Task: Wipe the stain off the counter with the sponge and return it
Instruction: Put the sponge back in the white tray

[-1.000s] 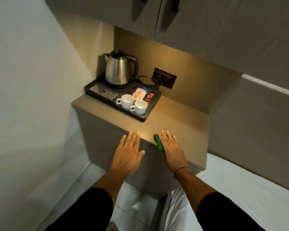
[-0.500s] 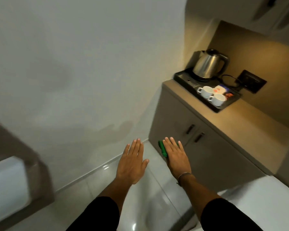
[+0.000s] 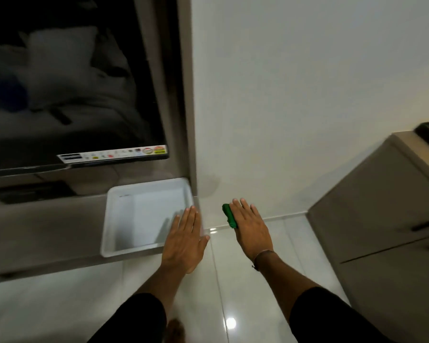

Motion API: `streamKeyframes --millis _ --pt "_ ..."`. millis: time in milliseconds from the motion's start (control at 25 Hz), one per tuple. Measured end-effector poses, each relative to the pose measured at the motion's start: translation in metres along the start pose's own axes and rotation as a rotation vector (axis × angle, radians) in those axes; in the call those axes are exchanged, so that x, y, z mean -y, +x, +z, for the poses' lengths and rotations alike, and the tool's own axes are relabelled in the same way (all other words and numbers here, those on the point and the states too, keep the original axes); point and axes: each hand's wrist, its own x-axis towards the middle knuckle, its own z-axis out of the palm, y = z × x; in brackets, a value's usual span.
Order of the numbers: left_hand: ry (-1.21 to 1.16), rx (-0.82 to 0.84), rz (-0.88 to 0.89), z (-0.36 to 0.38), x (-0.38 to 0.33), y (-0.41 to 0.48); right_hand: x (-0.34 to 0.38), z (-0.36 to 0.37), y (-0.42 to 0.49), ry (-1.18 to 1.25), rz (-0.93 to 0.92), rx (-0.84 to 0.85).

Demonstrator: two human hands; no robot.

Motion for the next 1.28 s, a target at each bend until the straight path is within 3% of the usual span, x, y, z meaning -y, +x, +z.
streamKeyframes --millis 200,440,840,1280 --pt "0.037 0.018 -0.117 -0.001 0.115 -0.005 0.099 0.042 0.065 0.028 -0.087 0.031" --pt "0.005 0.034 -0.181 0.017 0.183 0.009 0.149 0.087 0.124 0.000 -0.180 0.136" --pt "0.012 0.045 -0.151 0.038 0.204 0.015 0.164 0.167 0.131 -0.118 -0.217 0.419" --pt "0.037 0.098 -0.156 0.019 0.195 0.015 0.161 0.149 0.132 -0.021 -0.173 0.451"
